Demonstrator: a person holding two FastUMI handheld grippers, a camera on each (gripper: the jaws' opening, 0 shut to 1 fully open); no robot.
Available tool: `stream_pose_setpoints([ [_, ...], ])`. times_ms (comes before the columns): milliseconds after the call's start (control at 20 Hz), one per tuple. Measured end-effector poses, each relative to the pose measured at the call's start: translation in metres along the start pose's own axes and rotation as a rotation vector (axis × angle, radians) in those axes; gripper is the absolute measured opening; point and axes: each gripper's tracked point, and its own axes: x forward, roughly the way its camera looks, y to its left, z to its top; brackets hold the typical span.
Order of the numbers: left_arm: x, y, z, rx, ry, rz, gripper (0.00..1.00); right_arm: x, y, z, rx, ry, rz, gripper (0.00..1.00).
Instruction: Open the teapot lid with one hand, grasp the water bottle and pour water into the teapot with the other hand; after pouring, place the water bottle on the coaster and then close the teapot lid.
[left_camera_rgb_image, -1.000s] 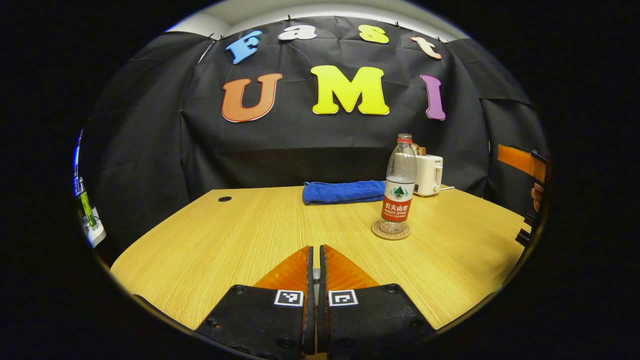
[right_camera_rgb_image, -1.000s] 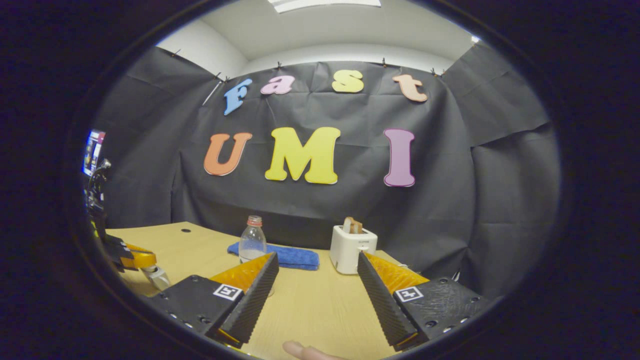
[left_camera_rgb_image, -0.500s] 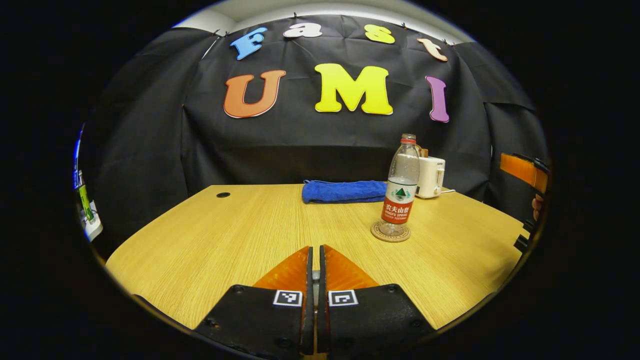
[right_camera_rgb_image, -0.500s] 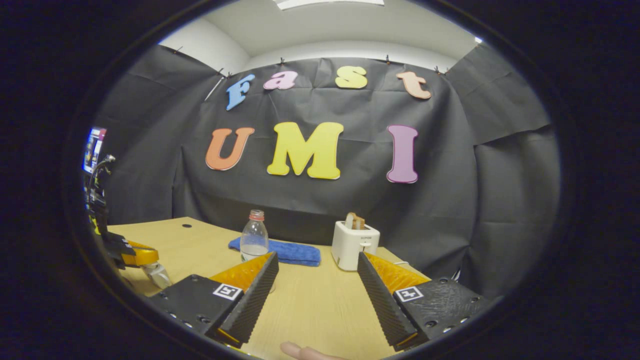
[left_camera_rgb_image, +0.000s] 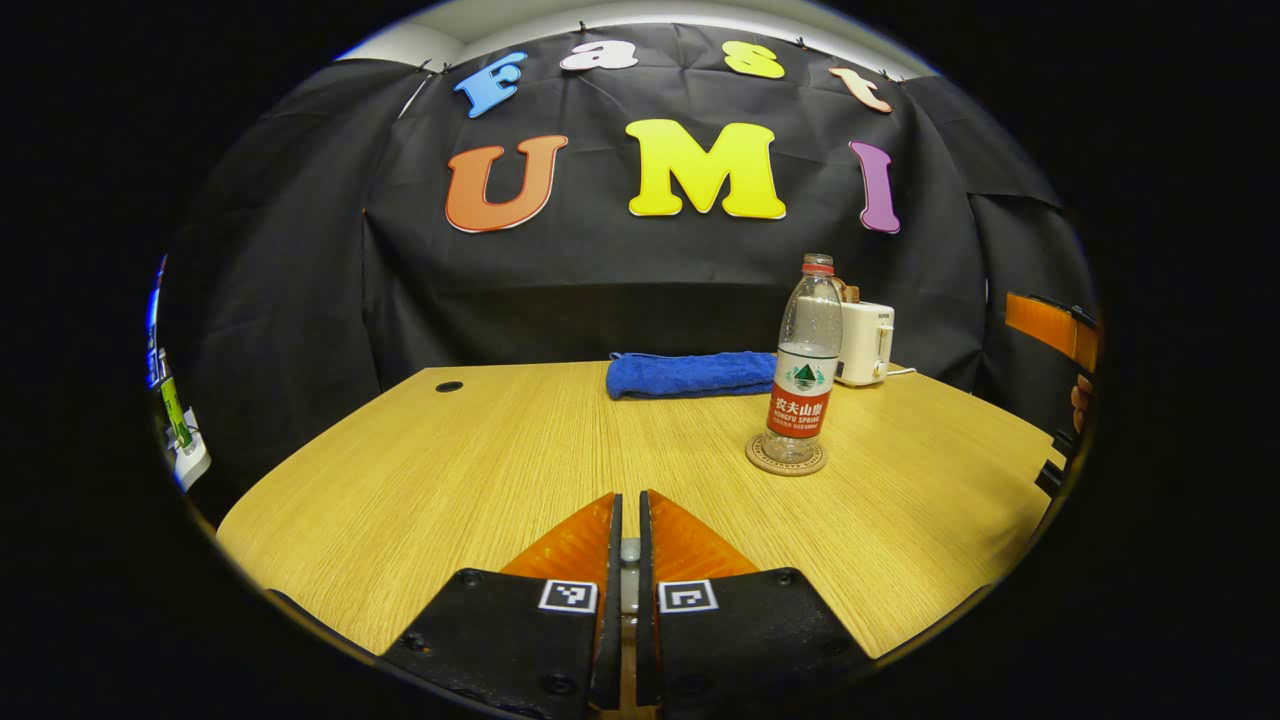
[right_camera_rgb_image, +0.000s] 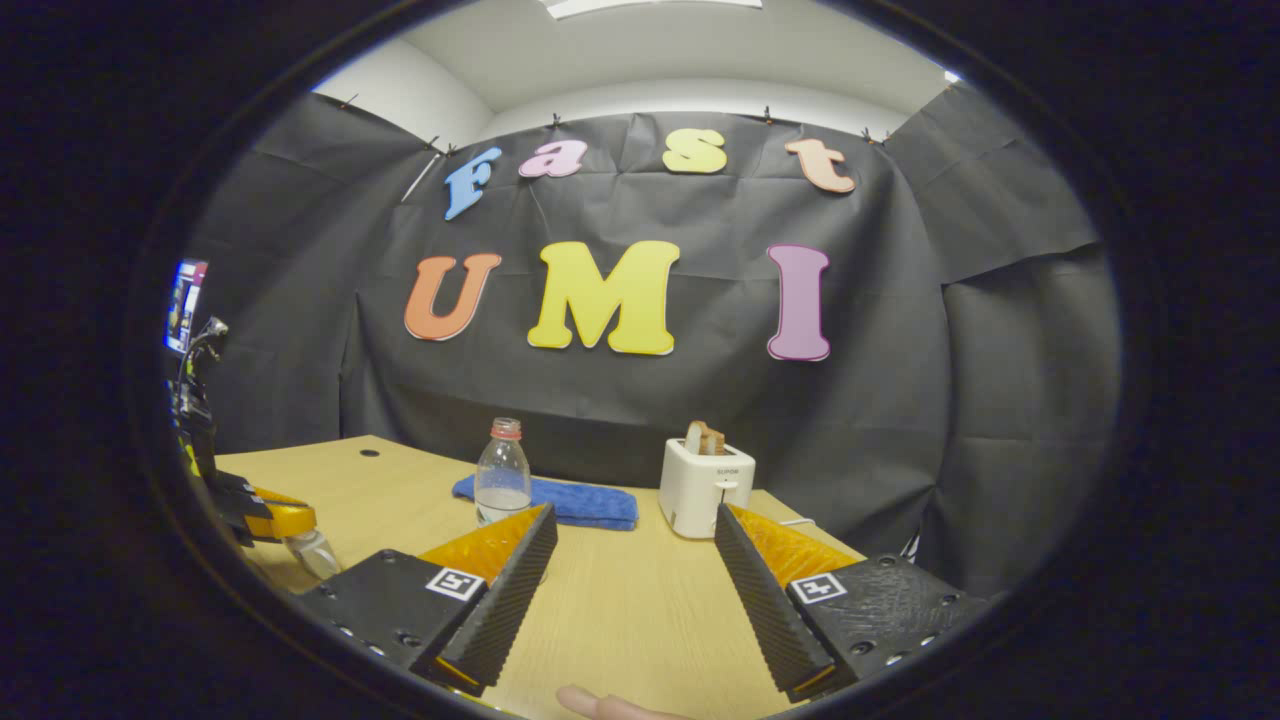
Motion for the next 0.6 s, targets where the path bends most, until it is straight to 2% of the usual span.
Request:
stream_pose_setpoints([
  [150, -0.003, 0.002, 0.003, -0.009, 0.008, 0.017, 0.10, -0.001, 0.001, 0.000, -0.006, -0.001, 0.001, 0.95],
  [200, -0.005, 0.001, 0.007, -0.013, -0.003, 0.017, 0.10, -0.001, 0.001, 0.001, -0.007, -0.002, 0.001, 0.98],
  [600, -0.043, -0.004, 0.054, -0.013, -0.097, 0.016, 0.15, -0.012, 0.017, 0.008, -0.030, -0.011, 0.023, 0.95],
])
